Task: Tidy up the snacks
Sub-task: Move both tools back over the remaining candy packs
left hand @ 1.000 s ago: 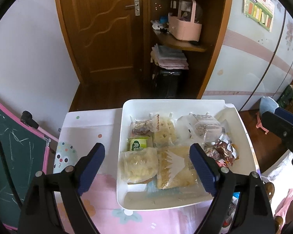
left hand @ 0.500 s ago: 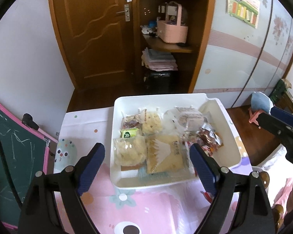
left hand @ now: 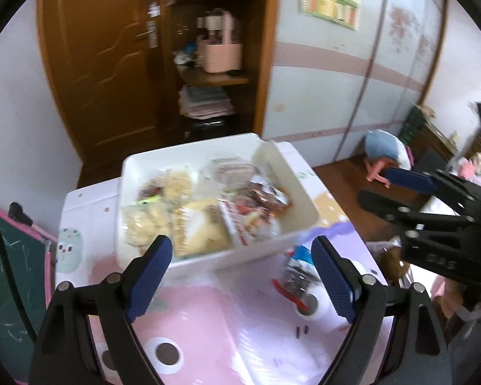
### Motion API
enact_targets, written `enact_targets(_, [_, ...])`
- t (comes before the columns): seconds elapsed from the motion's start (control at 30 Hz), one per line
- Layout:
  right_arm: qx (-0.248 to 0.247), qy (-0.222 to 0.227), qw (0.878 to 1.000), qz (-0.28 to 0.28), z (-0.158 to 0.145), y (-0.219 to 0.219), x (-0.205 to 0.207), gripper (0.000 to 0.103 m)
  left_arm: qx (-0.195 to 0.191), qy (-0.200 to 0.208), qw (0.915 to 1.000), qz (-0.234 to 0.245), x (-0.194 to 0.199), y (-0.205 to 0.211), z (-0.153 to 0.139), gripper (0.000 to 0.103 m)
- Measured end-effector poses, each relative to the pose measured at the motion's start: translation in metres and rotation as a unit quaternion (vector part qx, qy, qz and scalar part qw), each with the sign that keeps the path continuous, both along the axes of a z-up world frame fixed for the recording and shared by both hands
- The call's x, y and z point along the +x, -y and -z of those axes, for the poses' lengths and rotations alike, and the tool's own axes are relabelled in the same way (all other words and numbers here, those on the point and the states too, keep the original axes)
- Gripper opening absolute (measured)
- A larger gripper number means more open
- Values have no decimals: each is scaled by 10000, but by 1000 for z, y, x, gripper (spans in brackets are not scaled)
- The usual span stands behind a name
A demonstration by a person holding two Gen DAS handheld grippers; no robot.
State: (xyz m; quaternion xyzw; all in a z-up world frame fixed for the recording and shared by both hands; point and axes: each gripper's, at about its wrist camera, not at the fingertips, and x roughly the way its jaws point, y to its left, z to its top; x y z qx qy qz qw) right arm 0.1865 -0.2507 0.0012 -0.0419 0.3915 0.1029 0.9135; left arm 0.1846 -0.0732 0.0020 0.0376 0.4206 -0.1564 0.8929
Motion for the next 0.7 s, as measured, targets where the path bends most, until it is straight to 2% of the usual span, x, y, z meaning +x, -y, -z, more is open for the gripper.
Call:
enact_targets(0.17, [1, -199, 9998, 28, 27, 17, -10, 62, 90, -118, 9992, 383, -16, 29, 25, 88])
enact_targets(0.33, [204, -661, 9974, 213, 66, 40, -7, 62, 329, -469, 9962, 664, -19, 54, 75, 88])
enact_targets(0.47, [325, -1021, 9939, 258, 99, 50, -1, 62, 463, -785, 9912, 961, -15, 72, 116, 88])
enact_targets(0.57, [360, -1290, 9909, 166, 125, 48, 5, 62, 550, -876, 9879, 1153, -6, 81, 140, 88])
enact_targets(0.7, [367, -1590, 9866, 20, 153, 41, 16, 62, 548, -1071, 9859, 1165, 13, 83, 164, 88])
